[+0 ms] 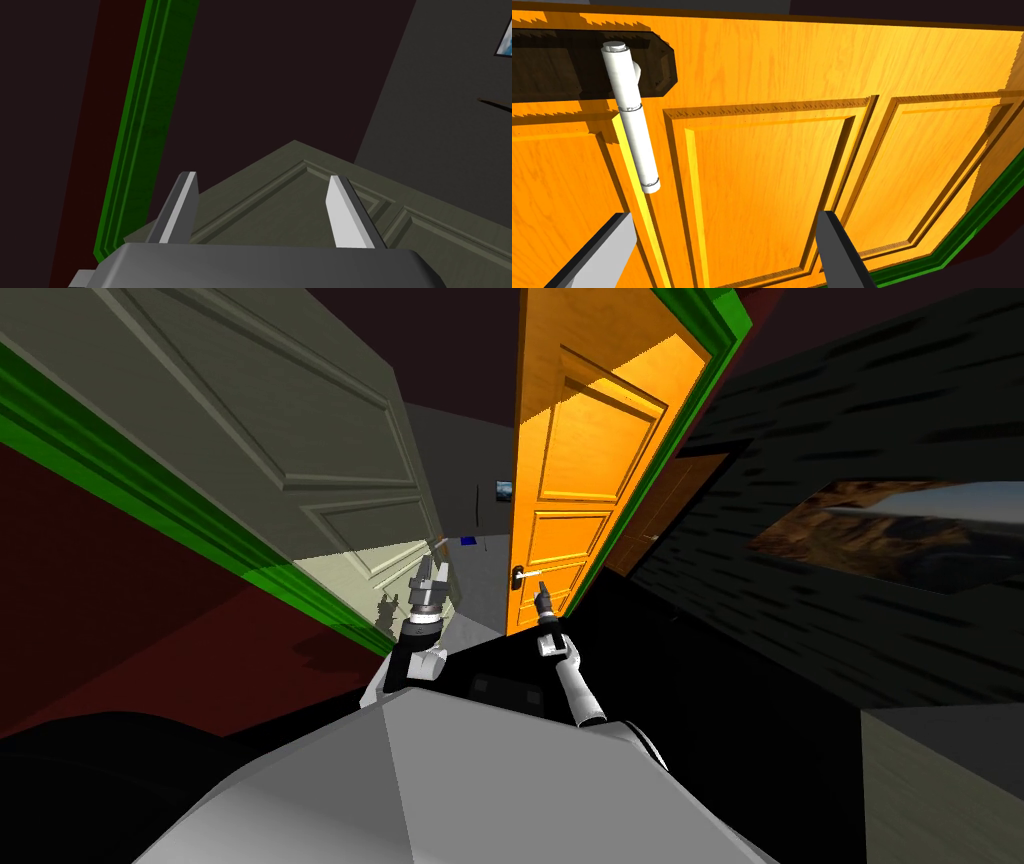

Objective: Push the door open

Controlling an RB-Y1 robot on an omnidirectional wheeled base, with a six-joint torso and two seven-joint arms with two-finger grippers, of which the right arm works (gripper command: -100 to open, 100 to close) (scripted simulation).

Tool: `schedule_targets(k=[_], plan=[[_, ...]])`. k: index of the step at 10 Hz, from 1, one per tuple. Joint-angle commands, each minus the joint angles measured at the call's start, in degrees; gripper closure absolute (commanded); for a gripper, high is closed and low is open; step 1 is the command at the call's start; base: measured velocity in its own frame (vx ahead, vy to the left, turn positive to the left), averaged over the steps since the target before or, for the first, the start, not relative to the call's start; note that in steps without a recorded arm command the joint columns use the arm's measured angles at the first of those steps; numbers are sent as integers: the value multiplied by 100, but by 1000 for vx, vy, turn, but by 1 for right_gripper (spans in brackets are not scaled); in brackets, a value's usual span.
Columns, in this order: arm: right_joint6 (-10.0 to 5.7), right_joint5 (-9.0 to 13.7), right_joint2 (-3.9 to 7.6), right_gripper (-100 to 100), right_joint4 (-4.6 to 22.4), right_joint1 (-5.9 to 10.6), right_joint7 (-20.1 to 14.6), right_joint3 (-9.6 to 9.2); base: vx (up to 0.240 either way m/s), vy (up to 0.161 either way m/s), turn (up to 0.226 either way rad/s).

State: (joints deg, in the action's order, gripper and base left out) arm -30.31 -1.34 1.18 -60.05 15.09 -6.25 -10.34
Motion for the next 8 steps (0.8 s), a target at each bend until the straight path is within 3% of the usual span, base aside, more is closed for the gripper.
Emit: schedule_targets(k=[1, 3, 4, 8], plan=[[4, 0, -29, -100, 178, 91, -5, -20, 42, -46, 26], [25, 7, -75, -100, 654, 400, -58, -106, 36, -62, 59], [25, 7, -75, -100, 674, 400, -58, -106, 31, -63, 26], [62, 21, -173, -100, 1489, 951, -153, -261, 42, -101, 59]])
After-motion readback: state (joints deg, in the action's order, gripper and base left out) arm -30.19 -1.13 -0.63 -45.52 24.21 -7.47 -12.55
